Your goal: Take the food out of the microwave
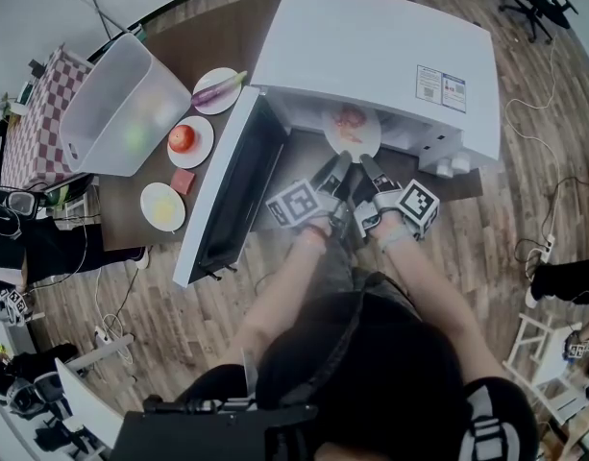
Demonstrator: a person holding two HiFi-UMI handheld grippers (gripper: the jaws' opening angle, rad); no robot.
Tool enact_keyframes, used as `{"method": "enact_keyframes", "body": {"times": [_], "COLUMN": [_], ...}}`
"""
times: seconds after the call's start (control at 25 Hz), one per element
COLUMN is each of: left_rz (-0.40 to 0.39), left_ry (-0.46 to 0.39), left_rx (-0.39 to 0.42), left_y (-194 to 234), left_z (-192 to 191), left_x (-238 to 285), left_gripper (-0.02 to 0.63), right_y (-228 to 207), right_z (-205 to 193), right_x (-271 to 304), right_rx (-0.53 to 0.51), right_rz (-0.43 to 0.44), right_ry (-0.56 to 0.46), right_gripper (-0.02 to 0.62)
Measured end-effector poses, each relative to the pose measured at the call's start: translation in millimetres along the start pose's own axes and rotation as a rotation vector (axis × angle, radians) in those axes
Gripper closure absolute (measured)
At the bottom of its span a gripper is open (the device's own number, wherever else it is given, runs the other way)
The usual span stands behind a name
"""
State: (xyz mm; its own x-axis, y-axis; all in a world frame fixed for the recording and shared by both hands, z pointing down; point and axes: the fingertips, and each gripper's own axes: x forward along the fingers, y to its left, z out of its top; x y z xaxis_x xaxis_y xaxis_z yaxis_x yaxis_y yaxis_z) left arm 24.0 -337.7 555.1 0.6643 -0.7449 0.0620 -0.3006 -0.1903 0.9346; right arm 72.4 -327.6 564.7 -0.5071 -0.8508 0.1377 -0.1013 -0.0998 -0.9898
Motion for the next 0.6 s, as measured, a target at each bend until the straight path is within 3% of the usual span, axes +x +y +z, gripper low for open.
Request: {"method": "enact_keyframes", "body": {"times": [0.24,0.6], "left_rz": [-0.005,-0.011], "left_ry": [0.000,0.003], "left_rx": [-0.017,-0.021], "left_y": [0,0], "left_z": [2,3], "left_x": [-1,-2], "left_gripper": [0.565,0.565], "right_y": [0,-1], "right_z": [1,14], "right_x": [3,10], "right_rx": [-0.066,-0.076], "right_rz": [-0.035,-0.062], "right_ry": [0.021,-0.006], "right_gripper": [0.555,0.535]}}
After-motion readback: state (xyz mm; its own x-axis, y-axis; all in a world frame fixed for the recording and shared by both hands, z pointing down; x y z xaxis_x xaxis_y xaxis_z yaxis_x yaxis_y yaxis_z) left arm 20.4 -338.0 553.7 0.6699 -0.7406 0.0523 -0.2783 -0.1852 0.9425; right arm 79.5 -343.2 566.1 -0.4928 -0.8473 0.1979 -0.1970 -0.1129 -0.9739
